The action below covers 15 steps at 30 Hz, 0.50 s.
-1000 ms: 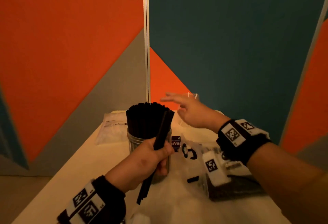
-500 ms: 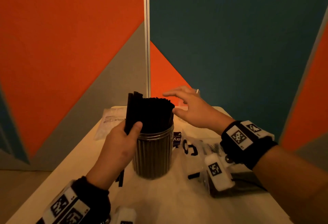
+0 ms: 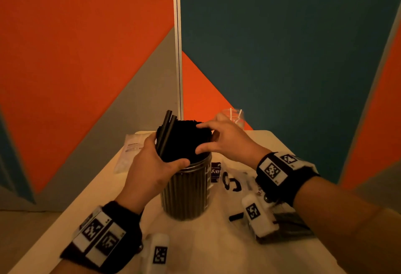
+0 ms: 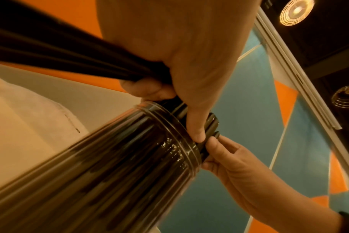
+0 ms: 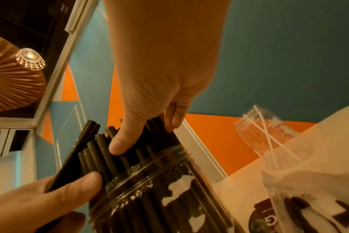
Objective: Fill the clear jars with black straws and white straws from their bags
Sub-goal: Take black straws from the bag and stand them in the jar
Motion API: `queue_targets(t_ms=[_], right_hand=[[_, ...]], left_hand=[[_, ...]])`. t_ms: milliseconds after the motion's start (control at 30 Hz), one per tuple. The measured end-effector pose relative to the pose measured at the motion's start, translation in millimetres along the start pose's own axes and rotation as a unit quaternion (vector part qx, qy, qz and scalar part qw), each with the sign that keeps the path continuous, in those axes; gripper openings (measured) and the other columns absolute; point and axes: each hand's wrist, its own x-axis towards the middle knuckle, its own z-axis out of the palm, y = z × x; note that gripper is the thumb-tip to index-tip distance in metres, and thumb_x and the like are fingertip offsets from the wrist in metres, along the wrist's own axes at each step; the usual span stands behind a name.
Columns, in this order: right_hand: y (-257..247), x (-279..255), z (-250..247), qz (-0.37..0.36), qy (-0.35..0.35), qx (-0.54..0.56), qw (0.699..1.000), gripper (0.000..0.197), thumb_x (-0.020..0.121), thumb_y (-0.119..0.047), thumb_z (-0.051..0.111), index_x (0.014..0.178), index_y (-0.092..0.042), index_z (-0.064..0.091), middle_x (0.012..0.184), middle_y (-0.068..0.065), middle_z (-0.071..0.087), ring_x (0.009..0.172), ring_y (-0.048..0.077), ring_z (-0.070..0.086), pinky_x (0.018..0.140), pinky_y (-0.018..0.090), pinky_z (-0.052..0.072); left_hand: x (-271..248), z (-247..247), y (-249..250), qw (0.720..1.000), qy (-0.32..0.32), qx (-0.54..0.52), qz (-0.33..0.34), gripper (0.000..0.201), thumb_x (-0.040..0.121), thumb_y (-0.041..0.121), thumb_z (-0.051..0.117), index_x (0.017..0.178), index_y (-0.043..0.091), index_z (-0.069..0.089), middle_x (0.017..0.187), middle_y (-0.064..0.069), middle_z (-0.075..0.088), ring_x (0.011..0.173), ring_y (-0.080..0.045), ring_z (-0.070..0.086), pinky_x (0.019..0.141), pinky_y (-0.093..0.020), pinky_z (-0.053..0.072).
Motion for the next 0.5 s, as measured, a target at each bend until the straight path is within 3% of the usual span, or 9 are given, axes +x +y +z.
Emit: queue_targets(t_ms=[67,133,233,300,367,400,433,467,500], right_hand=[[0,2,1,-0.004,0.022,-0.002,1.000,0.069,0.065,-0.063,0.076,0.126,-0.031,0.067,0.094,-0.015,0.044,0.090,-0.025,0.038,0.075,-0.013,0.008],[-1,3,-1,-0.008,0.029,-0.008,1.000,0.064,0.068,-0.061,0.076,0.124,-0.031,0.069,0.091,-0.014,0.044,0.089,-0.019,0.042,0.074,-0.011,0.010],[-2,4,-6,-0.009,0.017,-0.018,1.000,0.051,0.076,-0.054,0.077,0.121,-0.030,0.072,0.088,-0.011,0.044,0.085,0.000,0.047,0.070,0.015,0.021],[-2,4,-10,-0.005,-0.011,-0.011,1.000,0.053,0.077,-0.055,0.076,0.123,-0.031,0.070,0.094,-0.011,0.046,0.089,0.004,0.047,0.073,0.017,0.023],[2,4,-11,0.004,-0.037,0.017,0.999,0.052,0.076,-0.055,0.078,0.122,-0.035,0.067,0.121,-0.014,0.049,0.111,0.002,0.044,0.089,0.010,0.025],[4,4,-11,0.011,-0.049,0.028,0.998,0.049,0.076,-0.055,0.079,0.120,-0.038,0.064,0.136,-0.017,0.044,0.122,-0.001,0.038,0.098,0.006,0.017],[5,3,-10,0.021,-0.066,0.041,0.997,0.046,0.078,-0.054,0.079,0.117,-0.042,0.060,0.146,-0.018,0.039,0.127,-0.004,0.033,0.100,0.001,0.006],[5,3,-8,0.034,-0.085,0.063,0.994,0.042,0.079,-0.053,0.078,0.114,-0.045,0.056,0.147,-0.018,0.040,0.129,-0.004,0.034,0.103,0.003,0.006],[6,4,-5,0.046,-0.098,0.096,0.989,0.040,0.080,-0.051,0.078,0.110,-0.046,0.053,0.141,-0.020,0.046,0.129,-0.002,0.040,0.107,0.011,0.018]], left_hand=[[3,-3,-6,1.000,-0.012,-0.002,0.000,0.092,0.065,0.043,0.088,0.142,0.034,0.037,0.107,0.028,0.049,0.099,0.004,0.050,0.071,-0.003,0.036],[6,-7,-12,1.000,-0.026,-0.016,0.003,0.087,0.067,0.041,0.087,0.140,0.035,0.039,0.106,0.031,0.051,0.096,0.013,0.049,0.071,-0.002,0.035],[11,-15,-21,0.998,-0.056,-0.032,0.013,0.078,0.071,0.036,0.086,0.137,0.036,0.045,0.110,0.036,0.052,0.106,0.013,0.051,0.084,-0.010,0.038],[12,-18,-24,0.998,-0.051,-0.017,0.016,0.069,0.076,0.035,0.082,0.135,0.037,0.049,0.112,0.034,0.054,0.111,0.004,0.051,0.086,-0.017,0.038],[9,-19,-23,0.999,0.013,0.023,0.025,0.046,0.084,0.039,0.074,0.126,0.039,0.055,0.104,0.025,0.060,0.097,0.001,0.058,0.075,-0.020,0.042],[6,-19,-19,0.997,0.057,0.032,0.033,0.029,0.088,0.042,0.068,0.115,0.041,0.058,0.094,0.022,0.062,0.085,0.003,0.060,0.066,-0.019,0.041],[3,-18,-13,0.995,0.092,0.018,0.039,0.013,0.091,0.042,0.063,0.103,0.042,0.059,0.086,0.018,0.062,0.078,0.004,0.060,0.059,-0.019,0.038],[1,-16,-5,0.992,0.113,-0.021,0.043,0.002,0.093,0.041,0.060,0.095,0.040,0.059,0.079,0.013,0.063,0.070,0.004,0.060,0.055,-0.021,0.038],[0,-12,3,0.988,0.120,-0.080,0.047,0.004,0.095,0.038,0.059,0.091,0.037,0.059,0.073,0.008,0.064,0.060,0.000,0.058,0.051,-0.022,0.040]])
